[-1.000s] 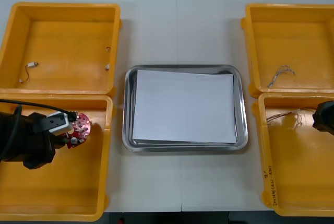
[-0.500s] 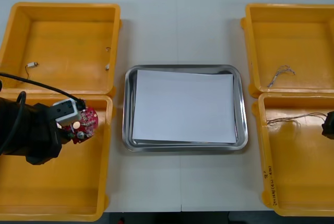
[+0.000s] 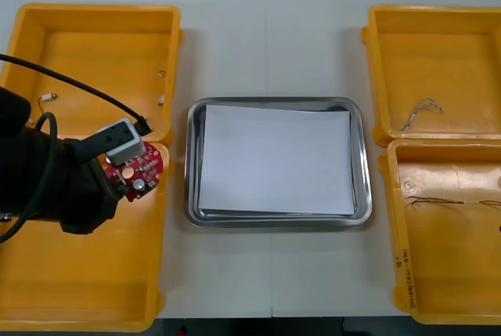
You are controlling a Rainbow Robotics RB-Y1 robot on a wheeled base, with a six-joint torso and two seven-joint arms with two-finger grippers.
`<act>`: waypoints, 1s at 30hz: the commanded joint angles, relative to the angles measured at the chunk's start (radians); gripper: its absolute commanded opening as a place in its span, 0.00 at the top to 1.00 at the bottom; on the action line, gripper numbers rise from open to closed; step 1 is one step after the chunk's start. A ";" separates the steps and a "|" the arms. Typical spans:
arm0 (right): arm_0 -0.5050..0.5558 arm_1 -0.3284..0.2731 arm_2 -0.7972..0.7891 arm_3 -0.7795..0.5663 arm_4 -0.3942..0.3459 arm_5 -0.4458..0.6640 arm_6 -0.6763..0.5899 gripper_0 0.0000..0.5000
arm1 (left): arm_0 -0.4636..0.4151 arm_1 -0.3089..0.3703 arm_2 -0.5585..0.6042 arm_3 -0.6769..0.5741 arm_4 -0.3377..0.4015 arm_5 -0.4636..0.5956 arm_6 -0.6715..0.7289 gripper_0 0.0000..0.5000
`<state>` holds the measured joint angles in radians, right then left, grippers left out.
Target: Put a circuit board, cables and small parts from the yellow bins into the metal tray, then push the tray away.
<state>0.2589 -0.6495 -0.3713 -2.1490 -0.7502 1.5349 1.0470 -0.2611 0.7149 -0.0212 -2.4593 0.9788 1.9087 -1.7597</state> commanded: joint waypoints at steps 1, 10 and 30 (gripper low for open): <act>0.092 -0.044 -0.032 -0.032 -0.012 -0.051 0.059 1.00 | -0.083 -0.029 -0.120 -0.061 -0.086 0.009 0.273 1.00; 0.131 -0.045 -0.014 -0.026 0.002 -0.105 0.064 1.00 | -0.167 -0.069 -0.273 -0.061 -0.192 0.009 0.453 1.00; 0.111 -0.045 -0.009 -0.026 0.025 -0.108 0.067 0.00 | -0.299 -0.118 -0.594 -0.032 -0.397 -0.071 0.770 1.00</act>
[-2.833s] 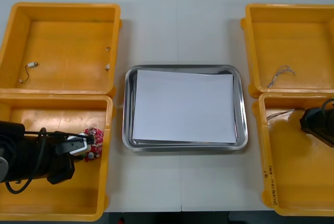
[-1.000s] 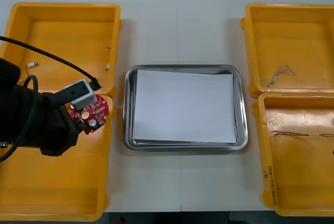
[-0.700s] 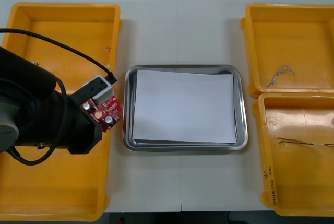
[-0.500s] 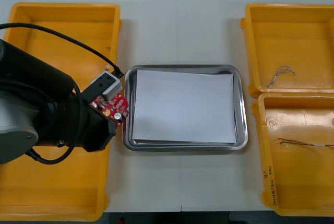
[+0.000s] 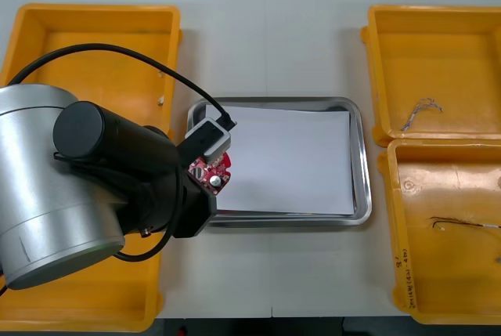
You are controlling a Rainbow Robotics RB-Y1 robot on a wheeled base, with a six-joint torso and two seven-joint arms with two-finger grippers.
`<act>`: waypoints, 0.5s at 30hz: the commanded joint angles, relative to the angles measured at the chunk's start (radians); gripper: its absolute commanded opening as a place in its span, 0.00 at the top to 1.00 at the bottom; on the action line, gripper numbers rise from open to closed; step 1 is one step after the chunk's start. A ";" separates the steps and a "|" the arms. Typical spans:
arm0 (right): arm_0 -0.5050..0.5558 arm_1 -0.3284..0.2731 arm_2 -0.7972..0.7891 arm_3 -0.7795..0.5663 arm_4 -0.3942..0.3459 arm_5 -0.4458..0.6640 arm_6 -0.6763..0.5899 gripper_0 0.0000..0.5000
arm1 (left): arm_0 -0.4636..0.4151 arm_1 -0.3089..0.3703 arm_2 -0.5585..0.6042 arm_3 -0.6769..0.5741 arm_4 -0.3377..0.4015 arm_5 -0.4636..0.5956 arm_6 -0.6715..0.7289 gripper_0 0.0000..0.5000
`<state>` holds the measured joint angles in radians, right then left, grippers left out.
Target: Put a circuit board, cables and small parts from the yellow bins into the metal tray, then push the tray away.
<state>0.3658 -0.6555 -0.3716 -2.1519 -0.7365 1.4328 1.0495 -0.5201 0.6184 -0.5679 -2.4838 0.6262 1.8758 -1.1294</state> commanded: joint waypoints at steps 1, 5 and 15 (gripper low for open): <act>-0.001 -0.039 -0.007 -0.023 0.014 -0.006 0.064 0.00 | -0.041 -0.022 -0.059 0.000 -0.057 -0.047 0.143 1.00; -0.018 -0.039 -0.012 -0.023 0.011 0.003 0.057 0.00 | -0.049 -0.022 -0.099 0.040 -0.086 -0.089 0.154 1.00; -0.093 -0.039 -0.018 -0.023 0.008 0.055 0.023 0.00 | -0.061 -0.025 -0.193 0.140 -0.154 -0.201 0.184 1.00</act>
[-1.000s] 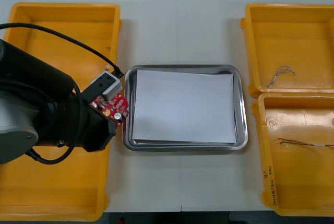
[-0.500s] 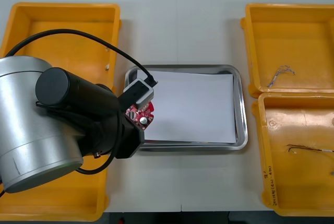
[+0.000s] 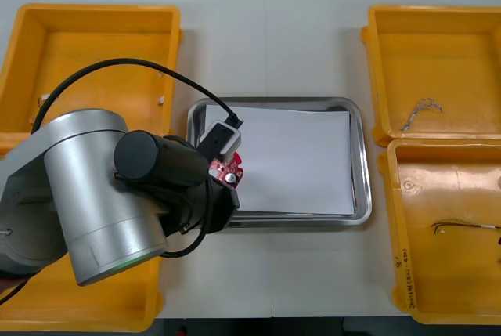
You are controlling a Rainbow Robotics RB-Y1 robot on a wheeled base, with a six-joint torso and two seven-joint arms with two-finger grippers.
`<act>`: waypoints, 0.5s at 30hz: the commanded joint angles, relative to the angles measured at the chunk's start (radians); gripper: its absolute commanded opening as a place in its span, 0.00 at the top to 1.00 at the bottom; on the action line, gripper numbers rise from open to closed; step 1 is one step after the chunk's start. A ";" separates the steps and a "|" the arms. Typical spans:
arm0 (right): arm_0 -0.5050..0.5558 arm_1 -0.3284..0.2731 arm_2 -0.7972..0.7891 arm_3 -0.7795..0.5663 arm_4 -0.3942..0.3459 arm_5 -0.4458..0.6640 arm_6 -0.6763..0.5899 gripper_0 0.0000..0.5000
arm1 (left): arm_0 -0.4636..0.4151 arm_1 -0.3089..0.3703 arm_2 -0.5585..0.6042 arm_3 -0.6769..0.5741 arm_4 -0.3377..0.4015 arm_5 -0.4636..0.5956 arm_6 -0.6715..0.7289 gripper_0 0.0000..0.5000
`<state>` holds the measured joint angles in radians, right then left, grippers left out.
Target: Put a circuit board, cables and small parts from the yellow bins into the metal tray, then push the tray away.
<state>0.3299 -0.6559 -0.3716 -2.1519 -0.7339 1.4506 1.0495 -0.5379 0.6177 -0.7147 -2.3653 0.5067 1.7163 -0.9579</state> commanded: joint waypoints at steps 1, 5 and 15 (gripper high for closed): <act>-0.077 -0.039 -0.020 -0.023 0.005 0.060 -0.008 0.00 | -0.043 -0.024 -0.054 0.034 -0.039 -0.055 0.018 1.00; -0.163 -0.037 -0.018 -0.023 0.004 0.145 -0.121 0.00 | -0.045 -0.024 -0.084 0.072 -0.050 -0.087 0.034 1.00; -0.327 0.001 -0.015 0.070 0.027 0.251 -0.359 0.00 | -0.057 -0.024 -0.177 0.153 -0.103 -0.156 0.076 1.00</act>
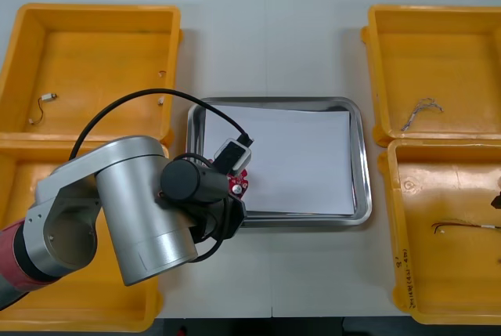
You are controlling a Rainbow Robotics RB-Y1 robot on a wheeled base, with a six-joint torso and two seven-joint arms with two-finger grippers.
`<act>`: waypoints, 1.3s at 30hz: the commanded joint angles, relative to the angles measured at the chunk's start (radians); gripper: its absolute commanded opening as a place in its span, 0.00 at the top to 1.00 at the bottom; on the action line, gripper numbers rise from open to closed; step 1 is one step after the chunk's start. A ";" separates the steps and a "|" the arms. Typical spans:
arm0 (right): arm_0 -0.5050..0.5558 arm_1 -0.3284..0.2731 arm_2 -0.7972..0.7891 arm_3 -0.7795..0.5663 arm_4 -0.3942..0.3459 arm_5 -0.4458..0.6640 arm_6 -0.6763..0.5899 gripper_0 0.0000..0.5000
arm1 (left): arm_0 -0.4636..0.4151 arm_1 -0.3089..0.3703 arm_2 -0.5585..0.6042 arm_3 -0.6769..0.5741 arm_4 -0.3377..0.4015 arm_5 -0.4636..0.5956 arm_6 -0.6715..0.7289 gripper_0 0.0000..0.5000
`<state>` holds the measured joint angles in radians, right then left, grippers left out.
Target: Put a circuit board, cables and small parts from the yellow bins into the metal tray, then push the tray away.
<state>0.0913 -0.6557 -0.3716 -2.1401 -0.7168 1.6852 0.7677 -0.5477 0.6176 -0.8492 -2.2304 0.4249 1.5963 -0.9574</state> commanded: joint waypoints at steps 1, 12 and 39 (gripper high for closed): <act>-0.107 0.005 -0.015 0.082 0.013 0.016 -0.097 0.00 | -0.049 -0.024 -0.050 0.023 -0.028 -0.045 0.080 1.00; -0.154 0.028 -0.015 0.212 0.039 0.016 -0.283 0.00 | -0.063 -0.024 -0.083 0.078 -0.038 -0.108 0.108 1.00; -0.114 0.080 0.043 0.368 0.096 -0.101 -0.358 0.00 | -0.064 -0.012 -0.117 0.138 -0.057 -0.170 0.117 1.00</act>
<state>-0.0472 -0.5773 -0.3399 -1.7680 -0.6344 1.5934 0.4545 -0.5731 0.6174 -0.9522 -2.0847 0.3792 1.4396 -0.9357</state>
